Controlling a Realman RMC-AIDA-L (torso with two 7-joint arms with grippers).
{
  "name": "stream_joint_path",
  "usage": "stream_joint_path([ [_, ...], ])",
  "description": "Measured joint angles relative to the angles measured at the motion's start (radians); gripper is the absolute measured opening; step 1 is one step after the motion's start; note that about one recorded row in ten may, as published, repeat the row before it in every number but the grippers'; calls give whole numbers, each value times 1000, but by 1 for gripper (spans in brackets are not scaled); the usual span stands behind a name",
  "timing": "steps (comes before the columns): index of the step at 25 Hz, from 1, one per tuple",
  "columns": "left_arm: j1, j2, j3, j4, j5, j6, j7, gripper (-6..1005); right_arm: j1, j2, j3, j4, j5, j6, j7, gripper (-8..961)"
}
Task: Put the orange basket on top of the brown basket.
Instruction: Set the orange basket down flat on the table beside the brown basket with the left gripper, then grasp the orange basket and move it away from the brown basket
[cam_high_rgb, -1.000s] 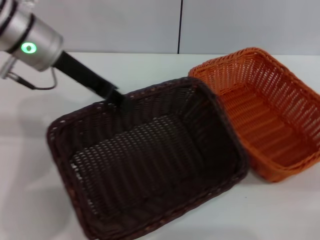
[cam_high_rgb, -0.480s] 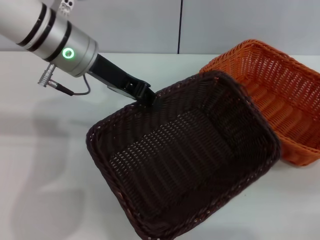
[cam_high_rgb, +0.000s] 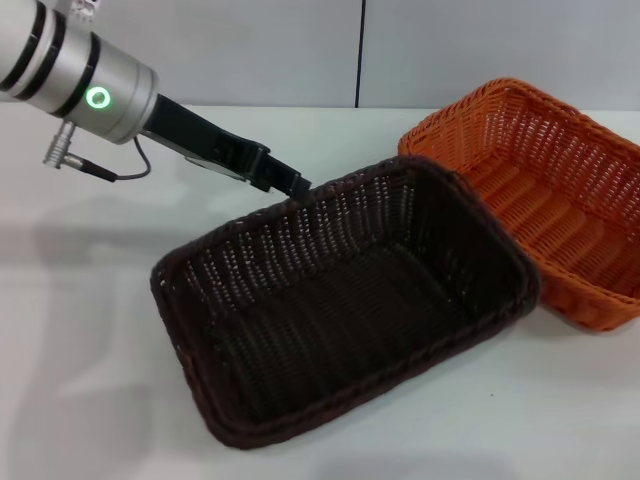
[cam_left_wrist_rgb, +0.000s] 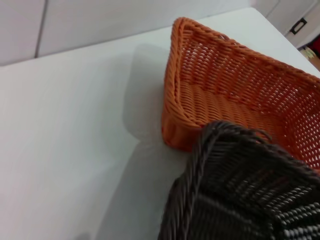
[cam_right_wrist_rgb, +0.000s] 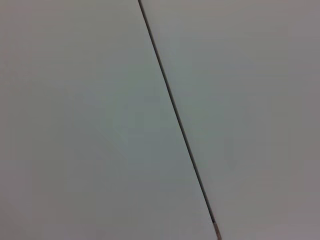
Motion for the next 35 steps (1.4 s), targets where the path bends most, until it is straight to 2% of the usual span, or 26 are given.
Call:
stream_joint_path([
  [3, 9, 5, -8, -8, -2, 12, 14, 464, -13, 0, -25, -24, -18, -10, 91, 677],
  [5, 10, 5, -24, -9, -5, 15, 39, 500, -42, 0, -83, -87, -56, -23, 229, 677],
  [9, 18, 9, -40, -9, -26, 21, 75, 679, -125, -8, -228, -276, -155, -32, 591, 677],
  [11, 24, 13, -41, -9, -46, 26, 94, 768, -176, -27, -304, -407, -263, -38, 812, 677],
  [13, 26, 15, -41, -9, -55, 29, 104, 802, -211, -52, -345, -529, -391, -54, 1009, 677],
  [15, 30, 18, -41, -6, -68, 41, 127, 836, -232, -88, -358, -655, -563, -99, 1244, 677],
  [17, 30, 18, -39, -4, -68, 45, 134, 870, -228, -133, -340, -749, -757, -179, 1495, 677],
  [19, 30, 19, -35, 0, -69, 60, 153, 860, -191, -178, -282, -812, -962, -283, 1721, 677],
  [21, 31, 19, -35, 1, -70, 68, 166, 860, -116, -224, -171, -846, -1201, -430, 1898, 677],
  [23, 31, 19, -35, 2, -70, 77, 177, 860, -37, -268, -56, -860, -1411, -575, 2000, 677],
  [26, 38, 19, -35, 4, -71, 99, 181, 860, 50, -318, 29, -870, -1619, -705, 2056, 677],
  [30, 53, 14, -35, 5, -71, 132, 182, 860, 116, -349, 22, -890, -1767, -826, 2133, 677],
  [33, 64, 11, -32, 6, -71, 162, 193, 860, 156, -352, 6, -886, -1867, -881, 2159, 677],
  [35, 67, 11, -31, 8, -71, 166, 200, 860, 168, -350, -39, -872, -1913, -898, 2183, 677],
])
